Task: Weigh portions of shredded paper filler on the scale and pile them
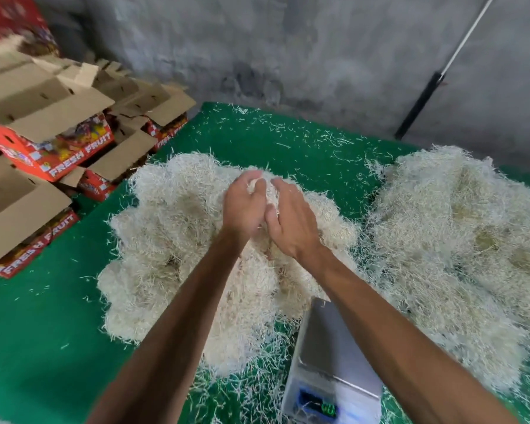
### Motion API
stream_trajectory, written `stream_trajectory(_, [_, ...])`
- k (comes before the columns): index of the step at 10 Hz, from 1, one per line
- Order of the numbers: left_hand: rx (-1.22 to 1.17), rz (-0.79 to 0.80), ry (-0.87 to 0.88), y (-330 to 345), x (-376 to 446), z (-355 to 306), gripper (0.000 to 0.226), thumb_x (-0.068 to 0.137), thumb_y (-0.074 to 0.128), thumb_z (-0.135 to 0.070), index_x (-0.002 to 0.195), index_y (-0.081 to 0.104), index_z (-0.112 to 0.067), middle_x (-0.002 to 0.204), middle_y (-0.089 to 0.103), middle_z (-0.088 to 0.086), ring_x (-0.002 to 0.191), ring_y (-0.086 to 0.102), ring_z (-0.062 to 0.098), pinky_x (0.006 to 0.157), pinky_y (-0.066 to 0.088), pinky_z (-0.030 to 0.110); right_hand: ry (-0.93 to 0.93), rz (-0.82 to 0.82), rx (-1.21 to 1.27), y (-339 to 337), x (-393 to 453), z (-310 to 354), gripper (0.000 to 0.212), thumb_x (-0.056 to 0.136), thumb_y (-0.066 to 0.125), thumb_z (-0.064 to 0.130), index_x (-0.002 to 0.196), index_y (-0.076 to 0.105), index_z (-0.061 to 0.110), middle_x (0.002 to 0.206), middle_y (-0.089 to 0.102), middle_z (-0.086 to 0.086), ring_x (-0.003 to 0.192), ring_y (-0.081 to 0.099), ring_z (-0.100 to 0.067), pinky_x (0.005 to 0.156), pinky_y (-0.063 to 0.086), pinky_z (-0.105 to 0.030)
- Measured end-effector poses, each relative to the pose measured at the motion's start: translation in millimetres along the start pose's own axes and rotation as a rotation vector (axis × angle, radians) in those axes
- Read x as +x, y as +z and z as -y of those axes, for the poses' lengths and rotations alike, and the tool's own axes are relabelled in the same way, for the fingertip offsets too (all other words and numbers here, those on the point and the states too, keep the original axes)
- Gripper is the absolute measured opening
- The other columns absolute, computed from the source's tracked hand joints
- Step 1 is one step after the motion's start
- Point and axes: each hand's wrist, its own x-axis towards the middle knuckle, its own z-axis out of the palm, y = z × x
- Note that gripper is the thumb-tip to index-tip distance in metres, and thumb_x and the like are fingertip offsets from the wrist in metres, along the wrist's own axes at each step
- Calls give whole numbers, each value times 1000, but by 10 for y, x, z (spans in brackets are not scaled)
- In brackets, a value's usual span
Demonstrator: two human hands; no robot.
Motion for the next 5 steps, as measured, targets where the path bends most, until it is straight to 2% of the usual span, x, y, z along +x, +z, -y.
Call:
stream_trajectory(1, [211, -55, 192, -135, 289, 110, 29, 103, 50, -23, 127, 63, -16, 129, 64, 0, 117, 57, 13, 105, 47, 35, -49, 19, 79, 313, 228, 135, 61, 95, 37, 33, 150, 36, 7, 147, 45, -17, 131, 46, -27, 109, 44, -44])
stream_trajectory(2, [610, 121, 299, -207, 467, 402, 34, 99, 55, -22, 132, 61, -15, 135, 61, 3, 125, 53, 20, 108, 44, 41, -1, 171, 80, 631, 209, -11, 39, 98, 55, 30, 133, 48, 15, 131, 51, -8, 110, 52, -19, 85, 48, -34])
stream_trajectory(3, [764, 259, 270, -198, 497, 664, 27, 95, 63, -22, 121, 68, -20, 120, 69, 2, 108, 63, 20, 93, 54, 41, -18, 301, -180, 702, 187, -252, 39, 95, 61, 33, 130, 58, 14, 127, 58, -6, 115, 56, -24, 98, 49, -37])
stream_trajectory(4, [800, 239, 303, -160, 487, 715, 30, 95, 59, -25, 124, 68, -21, 121, 69, 2, 110, 61, 22, 98, 50, 41, -46, 325, -288, 572, 264, -330, 50, 94, 56, 46, 131, 60, 13, 127, 58, -7, 121, 51, -26, 110, 43, -48])
stream_trajectory(5, [795, 136, 350, -121, 483, 608, 30, 96, 57, -28, 123, 67, -22, 124, 67, 0, 118, 57, 21, 111, 34, 39, 15, 316, -185, 332, 287, -285, 47, 96, 58, 54, 116, 64, 12, 126, 62, -9, 121, 54, -27, 104, 48, -47])
